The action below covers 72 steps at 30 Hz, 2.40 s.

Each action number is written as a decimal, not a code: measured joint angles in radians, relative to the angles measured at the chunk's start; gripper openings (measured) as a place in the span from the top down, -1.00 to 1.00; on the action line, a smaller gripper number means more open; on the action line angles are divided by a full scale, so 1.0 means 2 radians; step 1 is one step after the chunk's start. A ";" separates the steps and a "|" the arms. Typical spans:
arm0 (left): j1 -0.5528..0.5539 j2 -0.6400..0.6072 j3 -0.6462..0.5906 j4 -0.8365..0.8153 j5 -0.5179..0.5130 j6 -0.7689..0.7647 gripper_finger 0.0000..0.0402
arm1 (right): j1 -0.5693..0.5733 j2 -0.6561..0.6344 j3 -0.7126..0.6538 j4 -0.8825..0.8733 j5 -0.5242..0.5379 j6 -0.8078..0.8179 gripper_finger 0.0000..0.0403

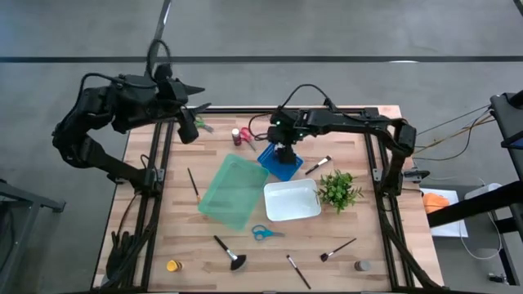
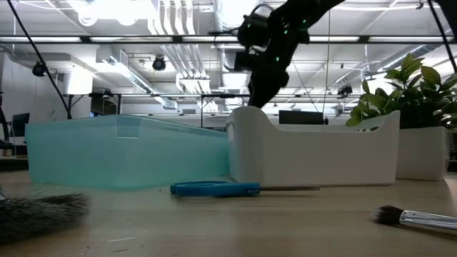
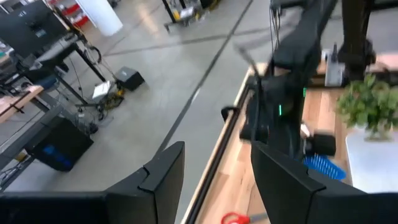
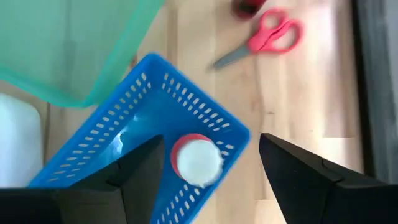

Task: Pick & Place Paint Supplies
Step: Put the red paint bottle into the blue bin

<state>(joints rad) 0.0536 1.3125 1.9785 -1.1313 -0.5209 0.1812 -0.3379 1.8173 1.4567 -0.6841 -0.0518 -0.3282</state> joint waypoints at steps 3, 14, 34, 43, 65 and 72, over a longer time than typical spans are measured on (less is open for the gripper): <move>0.004 0.001 -0.037 -0.001 -0.001 -0.002 0.04 | -0.003 -0.038 0.000 0.001 -0.002 0.021 -0.30; 0.113 0.001 -0.297 0.138 0.144 0.008 0.04 | -0.006 -0.192 0.000 0.026 -0.016 0.108 -0.30; 0.237 0.125 -0.418 0.277 0.285 0.107 0.04 | -0.006 -0.296 0.000 0.023 0.003 0.165 -0.30; 0.246 0.188 -0.353 0.221 0.283 0.139 0.04 | -0.006 -0.296 0.000 0.015 0.004 0.174 -0.30; 0.279 0.212 -0.371 0.217 0.294 0.133 0.04 | -0.006 -0.297 -0.002 0.002 0.001 0.155 -0.30; 0.280 0.219 -0.371 0.217 0.295 0.116 0.30 | -0.006 -0.297 -0.002 0.000 0.001 0.154 -0.30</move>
<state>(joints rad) 0.6133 1.7496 1.2366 -0.6968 0.0688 0.4141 -0.3492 1.2240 1.4517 -0.6838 -0.0498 -0.0197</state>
